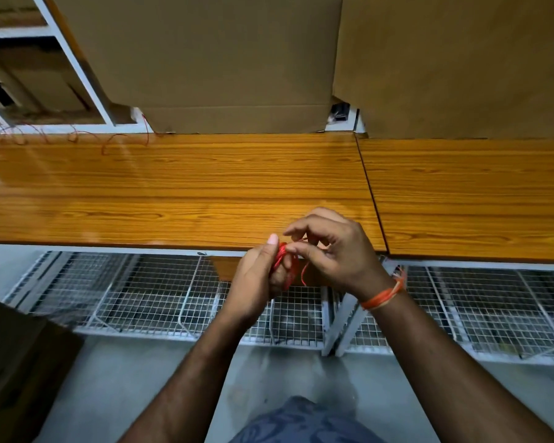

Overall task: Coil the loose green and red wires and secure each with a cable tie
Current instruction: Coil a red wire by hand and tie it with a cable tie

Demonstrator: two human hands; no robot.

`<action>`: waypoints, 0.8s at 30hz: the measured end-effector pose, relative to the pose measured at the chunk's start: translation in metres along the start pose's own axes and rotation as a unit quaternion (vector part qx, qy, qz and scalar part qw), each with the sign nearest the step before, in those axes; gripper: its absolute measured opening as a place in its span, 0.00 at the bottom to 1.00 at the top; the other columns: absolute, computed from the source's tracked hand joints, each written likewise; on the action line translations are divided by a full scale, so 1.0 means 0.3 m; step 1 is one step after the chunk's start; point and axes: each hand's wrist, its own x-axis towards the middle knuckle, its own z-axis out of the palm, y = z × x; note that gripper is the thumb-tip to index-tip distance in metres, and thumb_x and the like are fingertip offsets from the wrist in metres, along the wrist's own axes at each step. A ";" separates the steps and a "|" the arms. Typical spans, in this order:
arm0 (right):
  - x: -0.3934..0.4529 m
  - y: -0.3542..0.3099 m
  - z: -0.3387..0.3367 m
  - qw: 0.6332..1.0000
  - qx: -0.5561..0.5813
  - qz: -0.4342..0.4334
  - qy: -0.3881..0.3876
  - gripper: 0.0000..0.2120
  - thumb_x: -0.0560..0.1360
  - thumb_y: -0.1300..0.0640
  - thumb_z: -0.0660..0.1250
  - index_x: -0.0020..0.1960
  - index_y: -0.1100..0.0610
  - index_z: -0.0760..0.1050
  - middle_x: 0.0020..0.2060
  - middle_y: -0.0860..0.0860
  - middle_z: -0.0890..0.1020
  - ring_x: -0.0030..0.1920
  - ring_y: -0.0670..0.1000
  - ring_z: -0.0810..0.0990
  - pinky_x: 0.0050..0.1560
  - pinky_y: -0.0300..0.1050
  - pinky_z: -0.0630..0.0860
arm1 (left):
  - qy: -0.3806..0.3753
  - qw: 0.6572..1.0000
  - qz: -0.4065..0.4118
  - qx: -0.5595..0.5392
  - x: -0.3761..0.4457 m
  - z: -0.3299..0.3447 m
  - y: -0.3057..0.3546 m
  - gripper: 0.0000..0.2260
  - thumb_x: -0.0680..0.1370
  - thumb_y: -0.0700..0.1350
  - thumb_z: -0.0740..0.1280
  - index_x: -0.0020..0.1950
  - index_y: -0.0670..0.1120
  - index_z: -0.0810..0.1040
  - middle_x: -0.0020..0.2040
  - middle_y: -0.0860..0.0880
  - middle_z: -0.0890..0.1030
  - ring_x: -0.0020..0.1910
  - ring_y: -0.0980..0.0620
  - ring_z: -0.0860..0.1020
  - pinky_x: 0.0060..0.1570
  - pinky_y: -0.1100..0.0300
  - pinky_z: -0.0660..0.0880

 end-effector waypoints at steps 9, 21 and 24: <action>-0.040 -0.007 0.130 0.997 -0.033 0.060 0.021 0.19 0.84 0.47 0.56 0.49 0.58 0.79 0.43 0.49 0.80 0.46 0.51 0.77 0.50 0.50 0.72 | -0.092 0.961 -0.046 -0.257 -0.016 -0.019 0.030 0.17 0.85 0.52 0.57 0.40 0.45 0.70 0.23 0.55 0.58 0.19 0.59 0.54 0.23 0.69 0.53; -0.054 -0.014 0.129 0.992 -0.011 0.127 0.016 0.23 0.84 0.42 0.55 0.38 0.57 0.73 0.30 0.51 0.75 0.32 0.50 0.73 0.34 0.53 0.70 | -0.104 0.990 -0.008 -0.090 -0.026 -0.043 0.021 0.13 0.83 0.53 0.59 0.43 0.46 0.70 0.29 0.53 0.62 0.25 0.57 0.57 0.25 0.65 0.59; -0.069 -0.007 0.126 0.973 0.117 0.198 0.008 0.24 0.83 0.41 0.56 0.41 0.59 0.74 0.32 0.50 0.74 0.33 0.49 0.73 0.36 0.53 0.70 | -0.095 0.977 -0.052 -0.182 -0.030 -0.047 0.019 0.13 0.84 0.52 0.59 0.43 0.46 0.69 0.27 0.54 0.61 0.23 0.59 0.56 0.23 0.67 0.55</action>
